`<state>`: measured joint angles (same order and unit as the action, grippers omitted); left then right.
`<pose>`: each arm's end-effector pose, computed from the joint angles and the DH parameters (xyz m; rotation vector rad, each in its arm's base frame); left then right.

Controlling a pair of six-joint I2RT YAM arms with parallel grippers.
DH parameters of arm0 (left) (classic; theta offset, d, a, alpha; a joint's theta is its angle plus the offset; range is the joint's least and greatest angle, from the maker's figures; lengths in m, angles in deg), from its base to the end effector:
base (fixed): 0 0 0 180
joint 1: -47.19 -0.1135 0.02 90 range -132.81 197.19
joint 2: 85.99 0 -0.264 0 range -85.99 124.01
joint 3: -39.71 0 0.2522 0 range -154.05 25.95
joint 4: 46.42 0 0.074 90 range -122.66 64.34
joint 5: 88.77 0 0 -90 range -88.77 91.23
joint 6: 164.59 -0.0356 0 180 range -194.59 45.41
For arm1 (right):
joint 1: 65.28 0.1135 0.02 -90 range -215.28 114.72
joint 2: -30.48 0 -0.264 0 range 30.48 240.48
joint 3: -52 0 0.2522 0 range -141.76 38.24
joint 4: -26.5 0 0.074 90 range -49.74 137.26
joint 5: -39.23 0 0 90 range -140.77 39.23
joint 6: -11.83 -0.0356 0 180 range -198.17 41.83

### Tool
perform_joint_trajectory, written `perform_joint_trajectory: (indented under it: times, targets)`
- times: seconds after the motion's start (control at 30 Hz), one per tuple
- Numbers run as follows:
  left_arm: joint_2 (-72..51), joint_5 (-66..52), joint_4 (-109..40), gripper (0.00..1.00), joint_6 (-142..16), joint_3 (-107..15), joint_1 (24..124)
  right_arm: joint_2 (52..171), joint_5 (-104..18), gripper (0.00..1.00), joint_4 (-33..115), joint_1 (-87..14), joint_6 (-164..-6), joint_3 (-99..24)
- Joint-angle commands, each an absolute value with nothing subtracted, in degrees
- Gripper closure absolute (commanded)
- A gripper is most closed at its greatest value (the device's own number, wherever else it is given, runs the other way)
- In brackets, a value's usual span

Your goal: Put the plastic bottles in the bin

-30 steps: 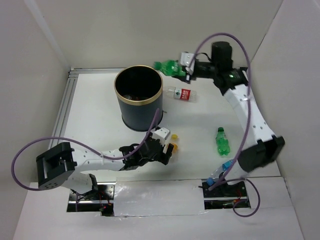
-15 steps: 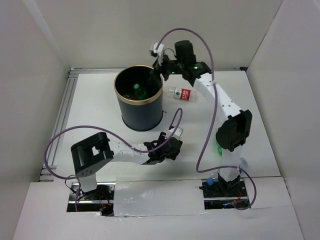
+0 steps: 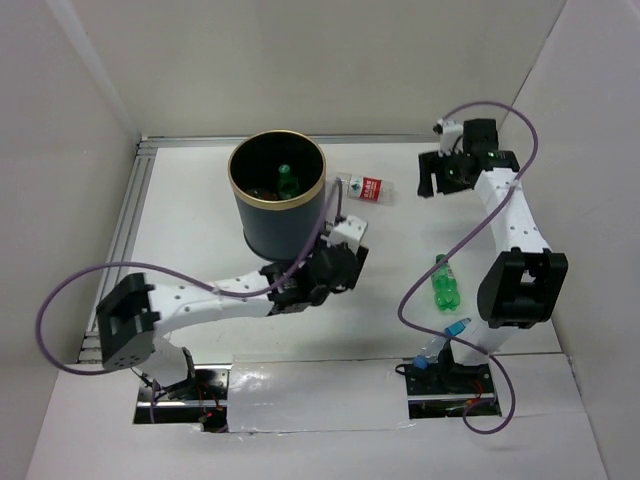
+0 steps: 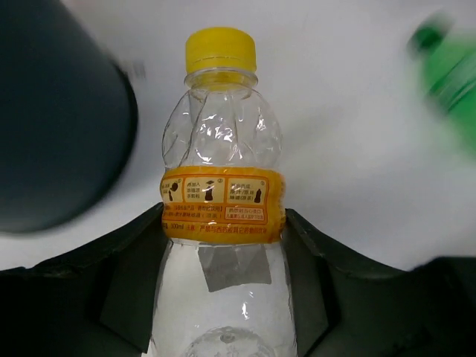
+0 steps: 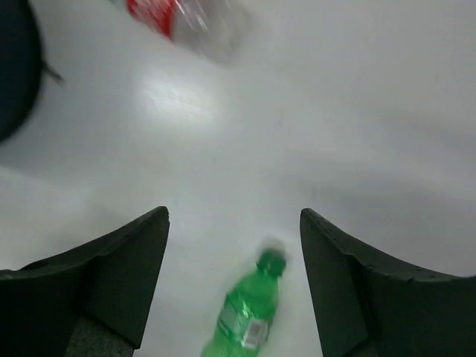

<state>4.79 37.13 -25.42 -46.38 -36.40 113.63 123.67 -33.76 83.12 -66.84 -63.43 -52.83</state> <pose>0.1595 -0.3135 0.2536 0.3494 2.0491 -0.3233 0.3583 0.0007 0.3516 -0.4087 2.2858 0.2069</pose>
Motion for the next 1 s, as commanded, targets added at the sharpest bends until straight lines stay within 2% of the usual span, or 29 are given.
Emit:
perform_joint_trajectory:
  times: [0.0,0.23,0.3,0.33,0.37,0.43,0.47,0.5,0.57,0.63,0.7,0.83,0.9,0.97]
  targets:
    - [-3.20,44.47,-35.36,0.88,-58.73,-48.11,110.67,123.55,-40.12,0.21,93.87,-69.83,-64.55,-48.00]
    - [-2.50,48.69,-43.03,0.84,-65.27,-57.36,98.10,127.68,-44.79,0.12,100.55,-74.41,-62.26,-40.88]
    - [0.04,49.92,-42.00,0.78,-63.53,-60.60,91.70,129.96,-45.40,0.08,101.08,-74.42,-61.65,-38.68]
    - [1.27,49.92,-41.98,0.78,-63.52,-60.62,90.36,129.97,-45.41,0.08,101.09,-75.02,-61.65,-37.97]
    - [3.64,48.10,-37.98,0.71,-61.77,-62.88,87.56,132.58,-45.41,0.08,101.69,-75.55,-61.65,-36.66]
    - [5.66,47.47,-36.72,0.68,-60.36,-63.43,85.45,133.83,-44.88,0.08,101.70,-76.17,-61.65,-35.60]
    - [6.81,46.68,-35.57,0.64,-60.35,-64.22,84.73,134.36,-44.88,0.08,101.70,-76.17,-61.65,-35.59]
    - [7.61,46.06,-33.56,0.46,-59.65,-64.22,84.20,134.37,-44.88,0.08,101.70,-76.70,-61.12,-34.98]
    - [9.01,45.45,-32.05,0.27,-59.65,-64.75,83.40,134.37,-44.36,0.07,101.70,-76.70,-61.12,-34.97]
    - [9.02,44.66,-31.43,0.12,-59.13,-64.14,82.88,134.98,-44.36,0.06,102.32,-76.70,-60.50,-34.45]
    - [9.02,44.65,-30.91,0.04,-58.60,-63.61,82.35,134.98,-44.36,0.06,103.01,-77.23,-59.90,-33.92]
    - [5.60,44.12,-30.90,0.01,-60.69,-64.13,84.01,137.00,-44.36,0.06,103.02,-77.23,-59.28,-31.55]
    - [4.02,43.51,-30.90,0.01,-61.57,-64.14,86.73,138.40,-44.36,0.10,103.02,-77.23,-59.27,-30.67]
    - [0.52,41.85,-30.90,0.05,-62.20,-61.96,90.85,139.37,-42.96,0.15,103.02,-77.23,-58.05,-29.27]
